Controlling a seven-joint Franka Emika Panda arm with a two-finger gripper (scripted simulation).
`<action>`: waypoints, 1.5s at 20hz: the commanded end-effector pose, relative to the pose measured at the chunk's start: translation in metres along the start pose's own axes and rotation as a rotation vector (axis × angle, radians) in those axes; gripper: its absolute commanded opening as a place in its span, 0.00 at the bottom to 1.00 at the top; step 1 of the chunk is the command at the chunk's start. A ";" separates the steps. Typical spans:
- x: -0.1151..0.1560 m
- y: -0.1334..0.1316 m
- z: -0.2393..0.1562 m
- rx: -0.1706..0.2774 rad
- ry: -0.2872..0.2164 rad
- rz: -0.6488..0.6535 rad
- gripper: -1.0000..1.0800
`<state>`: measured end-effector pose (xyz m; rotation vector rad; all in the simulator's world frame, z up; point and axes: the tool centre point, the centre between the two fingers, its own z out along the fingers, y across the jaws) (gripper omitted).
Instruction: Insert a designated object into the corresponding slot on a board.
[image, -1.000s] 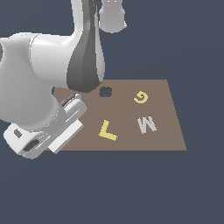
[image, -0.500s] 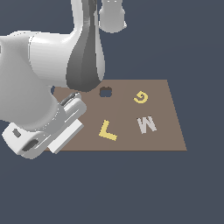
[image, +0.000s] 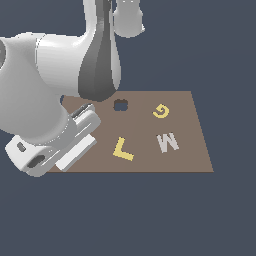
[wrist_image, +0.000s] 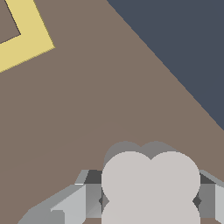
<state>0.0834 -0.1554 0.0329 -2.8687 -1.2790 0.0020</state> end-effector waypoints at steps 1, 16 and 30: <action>-0.002 -0.004 -0.001 -0.001 0.000 0.019 0.00; -0.029 -0.070 -0.003 -0.001 0.000 0.293 0.00; -0.033 -0.163 -0.006 -0.001 0.000 0.659 0.00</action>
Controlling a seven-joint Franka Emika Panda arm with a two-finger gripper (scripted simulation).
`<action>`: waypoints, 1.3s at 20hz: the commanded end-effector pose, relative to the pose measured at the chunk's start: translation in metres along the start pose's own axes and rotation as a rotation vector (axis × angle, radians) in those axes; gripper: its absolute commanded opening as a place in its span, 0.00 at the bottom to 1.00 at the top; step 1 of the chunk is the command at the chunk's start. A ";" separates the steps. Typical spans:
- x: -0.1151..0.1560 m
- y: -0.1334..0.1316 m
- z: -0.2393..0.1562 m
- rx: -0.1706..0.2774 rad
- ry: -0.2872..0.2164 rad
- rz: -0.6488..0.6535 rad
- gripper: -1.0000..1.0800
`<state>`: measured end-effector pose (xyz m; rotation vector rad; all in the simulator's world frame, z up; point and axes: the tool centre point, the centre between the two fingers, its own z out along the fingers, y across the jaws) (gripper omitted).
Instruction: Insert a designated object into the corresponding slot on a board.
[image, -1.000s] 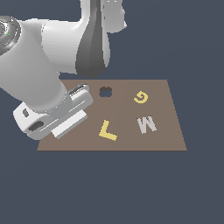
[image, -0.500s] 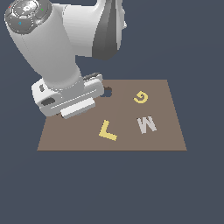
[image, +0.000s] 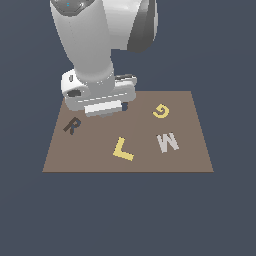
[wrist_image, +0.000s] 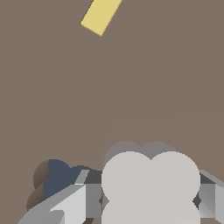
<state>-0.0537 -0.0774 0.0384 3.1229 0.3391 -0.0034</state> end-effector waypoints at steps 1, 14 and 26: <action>-0.007 -0.013 -0.001 0.000 0.001 0.057 0.00; -0.019 -0.054 -0.002 0.000 0.000 0.222 0.00; -0.019 -0.057 -0.002 0.000 0.000 0.233 0.00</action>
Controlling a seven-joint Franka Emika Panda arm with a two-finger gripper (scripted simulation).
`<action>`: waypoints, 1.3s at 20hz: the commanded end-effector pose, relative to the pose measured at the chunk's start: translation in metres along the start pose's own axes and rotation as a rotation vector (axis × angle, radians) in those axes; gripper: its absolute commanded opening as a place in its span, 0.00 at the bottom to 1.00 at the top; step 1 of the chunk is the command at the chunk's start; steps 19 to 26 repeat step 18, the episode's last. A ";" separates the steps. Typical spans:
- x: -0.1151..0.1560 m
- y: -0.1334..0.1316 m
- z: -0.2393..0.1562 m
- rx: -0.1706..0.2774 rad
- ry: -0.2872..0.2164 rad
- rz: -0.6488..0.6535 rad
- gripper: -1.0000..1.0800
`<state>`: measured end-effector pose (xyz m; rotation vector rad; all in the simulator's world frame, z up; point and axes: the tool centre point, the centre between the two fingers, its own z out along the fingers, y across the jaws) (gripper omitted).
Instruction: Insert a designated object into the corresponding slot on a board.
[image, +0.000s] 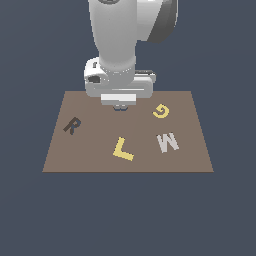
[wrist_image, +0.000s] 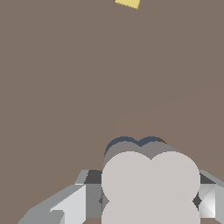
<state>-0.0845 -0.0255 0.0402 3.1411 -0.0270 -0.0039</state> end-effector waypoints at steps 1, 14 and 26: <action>0.000 0.000 0.000 0.000 0.000 0.000 0.00; 0.000 0.000 0.010 0.000 0.000 -0.002 0.96; 0.000 0.000 0.010 0.000 0.000 -0.002 0.96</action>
